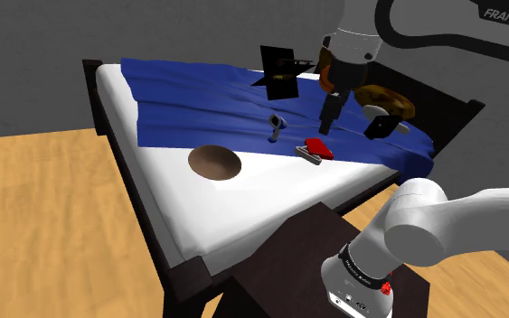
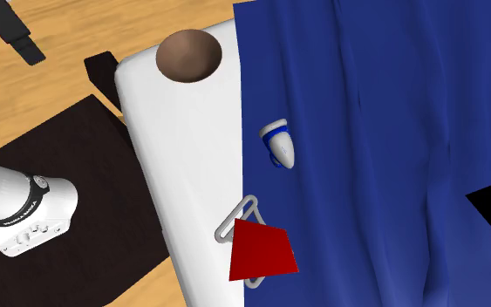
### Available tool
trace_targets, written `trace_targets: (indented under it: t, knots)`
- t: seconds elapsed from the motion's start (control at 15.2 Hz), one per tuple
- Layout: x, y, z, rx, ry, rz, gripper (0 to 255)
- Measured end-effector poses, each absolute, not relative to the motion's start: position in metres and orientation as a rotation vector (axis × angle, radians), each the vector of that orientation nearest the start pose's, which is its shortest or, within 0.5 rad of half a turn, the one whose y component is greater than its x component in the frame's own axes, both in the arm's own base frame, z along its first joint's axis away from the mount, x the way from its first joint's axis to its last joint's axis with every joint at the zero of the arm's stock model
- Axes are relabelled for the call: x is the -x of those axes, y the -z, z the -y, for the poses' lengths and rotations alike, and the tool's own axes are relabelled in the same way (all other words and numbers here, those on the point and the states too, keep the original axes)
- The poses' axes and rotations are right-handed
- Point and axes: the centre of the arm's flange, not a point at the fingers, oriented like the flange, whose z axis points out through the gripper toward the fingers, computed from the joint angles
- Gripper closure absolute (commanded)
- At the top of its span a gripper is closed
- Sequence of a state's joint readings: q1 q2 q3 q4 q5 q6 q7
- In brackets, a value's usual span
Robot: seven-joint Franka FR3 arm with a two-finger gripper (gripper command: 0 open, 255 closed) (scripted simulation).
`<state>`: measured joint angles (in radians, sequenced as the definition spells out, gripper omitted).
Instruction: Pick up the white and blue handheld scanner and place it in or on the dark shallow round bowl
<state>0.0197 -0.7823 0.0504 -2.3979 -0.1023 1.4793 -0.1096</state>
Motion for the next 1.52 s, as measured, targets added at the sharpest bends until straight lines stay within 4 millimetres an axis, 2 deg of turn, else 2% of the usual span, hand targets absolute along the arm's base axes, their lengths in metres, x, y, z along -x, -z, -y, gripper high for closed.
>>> trace_targets:
  t: [0.07,0.26,0.4,0.86,0.99,1.12,1.52]
  knots:
    - [-0.296,-0.563,-0.013,3.257,-0.230,0.262,0]
    - [-0.299,-0.558,0.014,3.227,-0.206,0.347,0]
    - [-0.300,-0.550,0.042,3.197,-0.184,0.424,0]
    - [-0.329,-0.521,0.137,3.071,-0.105,0.707,0]
    - [-0.339,-0.512,0.158,3.029,-0.082,0.786,0]
    - [-0.351,-0.504,0.187,2.986,-0.059,0.859,0]
    - [-0.394,-0.471,0.249,2.844,0.005,1.075,0]
